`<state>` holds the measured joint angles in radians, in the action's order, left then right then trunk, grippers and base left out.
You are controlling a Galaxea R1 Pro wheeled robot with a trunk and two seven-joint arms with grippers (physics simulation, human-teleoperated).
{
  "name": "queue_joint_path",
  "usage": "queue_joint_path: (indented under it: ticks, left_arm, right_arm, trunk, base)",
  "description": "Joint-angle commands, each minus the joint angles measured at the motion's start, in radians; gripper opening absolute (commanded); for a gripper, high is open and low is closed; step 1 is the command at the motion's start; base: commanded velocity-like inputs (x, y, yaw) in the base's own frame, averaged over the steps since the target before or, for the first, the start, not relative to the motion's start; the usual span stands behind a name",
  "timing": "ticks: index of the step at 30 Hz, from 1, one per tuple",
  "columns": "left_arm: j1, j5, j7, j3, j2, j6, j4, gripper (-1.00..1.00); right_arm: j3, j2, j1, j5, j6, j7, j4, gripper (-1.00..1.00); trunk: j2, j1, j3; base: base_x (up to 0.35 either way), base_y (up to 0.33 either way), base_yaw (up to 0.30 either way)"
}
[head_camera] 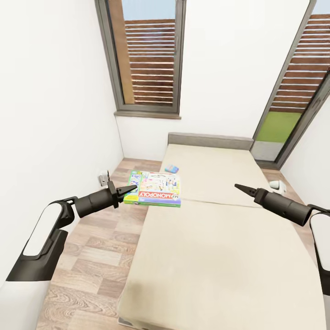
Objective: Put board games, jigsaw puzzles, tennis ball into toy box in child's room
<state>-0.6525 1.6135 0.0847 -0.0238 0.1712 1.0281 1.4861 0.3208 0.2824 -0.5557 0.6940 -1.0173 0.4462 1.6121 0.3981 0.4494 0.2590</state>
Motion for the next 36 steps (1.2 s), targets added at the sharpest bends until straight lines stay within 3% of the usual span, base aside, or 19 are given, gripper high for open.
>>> queue_joint_path:
  ticks: [1,17,22,25,28,36]
  left_arm:
    - [-0.001,0.010,0.009,-0.001,0.001,0.001,0.000,-1.00]
    - [0.000,0.010,0.010,-0.002,0.000,0.001,-0.001,-1.00]
    - [0.000,0.004,0.008,-0.004,-0.007,0.000,-0.016,-1.00]
    - [0.000,-0.012,0.007,-0.004,-0.018,0.000,-0.032,-1.00]
    - [0.002,-0.049,0.006,-0.004,-0.038,0.001,-0.047,-1.00]
    - [0.015,-0.101,0.001,-0.004,-0.066,0.001,-0.056,-1.00]
  right_arm:
    - [0.002,0.000,-0.001,-0.008,-0.005,0.009,0.000,1.00]
    - [0.001,-0.001,-0.001,-0.010,-0.006,0.002,-0.002,1.00]
    - [-0.025,-0.004,-0.002,-0.041,-0.006,-0.035,-0.012,1.00]
    - [-0.051,-0.005,-0.002,-0.065,-0.005,-0.066,-0.015,1.00]
    - [-0.087,-0.006,-0.002,-0.089,-0.005,-0.104,-0.017,1.00]
    - [-0.115,-0.008,-0.001,-0.106,-0.004,-0.128,-0.019,1.00]
  trunk:
    - [0.002,0.001,0.000]
    - [0.002,0.001,-0.026]
    - [0.002,0.001,-0.034]
    - [0.002,0.001,-0.039]
    - [0.002,0.001,-0.044]
    - [0.002,0.001,-0.057]
  base:
    - [0.000,0.000,0.000]
    - [0.000,0.000,0.000]
    - [0.000,0.000,0.000]
    - [0.000,0.000,0.000]
    - [0.000,0.000,0.000]
    - [0.000,0.000,0.000]
